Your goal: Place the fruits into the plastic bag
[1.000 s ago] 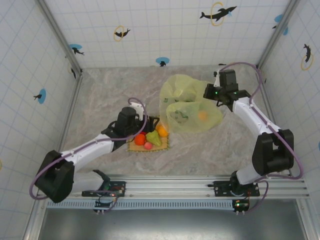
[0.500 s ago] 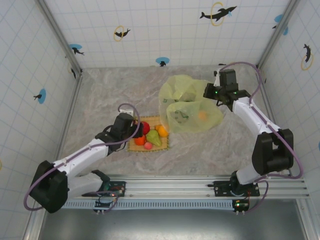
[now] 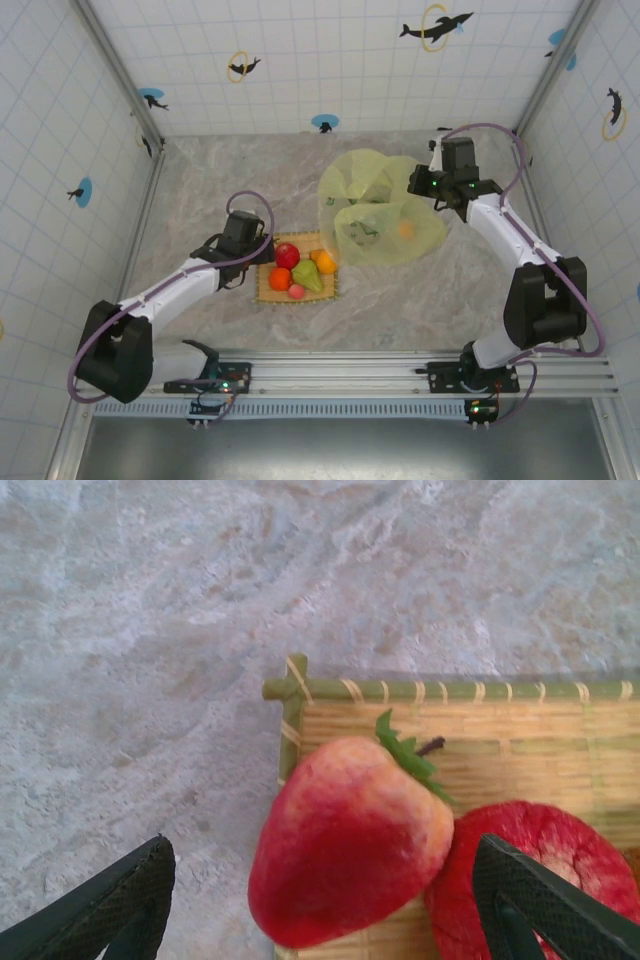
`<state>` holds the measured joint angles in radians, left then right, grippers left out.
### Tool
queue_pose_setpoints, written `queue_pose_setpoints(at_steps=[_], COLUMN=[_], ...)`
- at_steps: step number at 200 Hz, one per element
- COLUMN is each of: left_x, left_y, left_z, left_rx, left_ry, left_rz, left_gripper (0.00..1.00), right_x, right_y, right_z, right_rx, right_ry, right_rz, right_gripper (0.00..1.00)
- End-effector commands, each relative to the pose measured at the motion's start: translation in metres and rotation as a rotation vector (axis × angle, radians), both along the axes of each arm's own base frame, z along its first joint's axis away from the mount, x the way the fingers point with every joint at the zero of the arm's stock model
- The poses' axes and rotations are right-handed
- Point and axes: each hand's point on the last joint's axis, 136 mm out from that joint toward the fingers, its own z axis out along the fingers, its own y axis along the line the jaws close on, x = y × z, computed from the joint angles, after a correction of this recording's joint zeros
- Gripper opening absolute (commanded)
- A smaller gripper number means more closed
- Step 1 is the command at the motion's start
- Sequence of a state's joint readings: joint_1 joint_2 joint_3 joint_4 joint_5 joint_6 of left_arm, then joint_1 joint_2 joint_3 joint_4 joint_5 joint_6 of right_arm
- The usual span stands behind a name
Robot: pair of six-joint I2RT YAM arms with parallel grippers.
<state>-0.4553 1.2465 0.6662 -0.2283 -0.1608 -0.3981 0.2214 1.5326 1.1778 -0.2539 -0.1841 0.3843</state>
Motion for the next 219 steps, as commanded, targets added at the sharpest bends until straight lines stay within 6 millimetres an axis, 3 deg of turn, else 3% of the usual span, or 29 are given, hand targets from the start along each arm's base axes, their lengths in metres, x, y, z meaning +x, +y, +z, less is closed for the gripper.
queue_pose_setpoints(at_steps=[1, 31, 59, 149, 219], left_x=[-0.023, -0.054, -0.072, -0.084, -0.081], left_y=[-0.004, -0.022, -0.032, -0.047, -0.050], left_z=[0.003, 0.003, -0.008, -0.034, -0.043], left_rx=[-0.078, -0.229, -0.236, -0.225, -0.221], left_ry=[0.050, 0.137, 0.213, 0.308, 0.323], left_rz=[-0.015, -0.067, -0.103, -0.192, -0.198], left_gripper=[0.78, 0.78, 0.81, 0.81, 0.67], right_x=[0.003, 0.001, 0.003, 0.000, 0.000], right_y=[-0.002, -0.003, -0.003, -0.004, -0.004], right_z=[0.000, 0.001, 0.002, 0.001, -0.001], right_rx=[0.011, 0.017, 0.023, 0.028, 0.029], right_ry=[-0.021, -0.030, -0.036, -0.031, -0.027], right_rz=[0.005, 0.007, 0.005, 0.003, 0.005], right_gripper=[0.00, 0.00, 0.00, 0.00, 0.00])
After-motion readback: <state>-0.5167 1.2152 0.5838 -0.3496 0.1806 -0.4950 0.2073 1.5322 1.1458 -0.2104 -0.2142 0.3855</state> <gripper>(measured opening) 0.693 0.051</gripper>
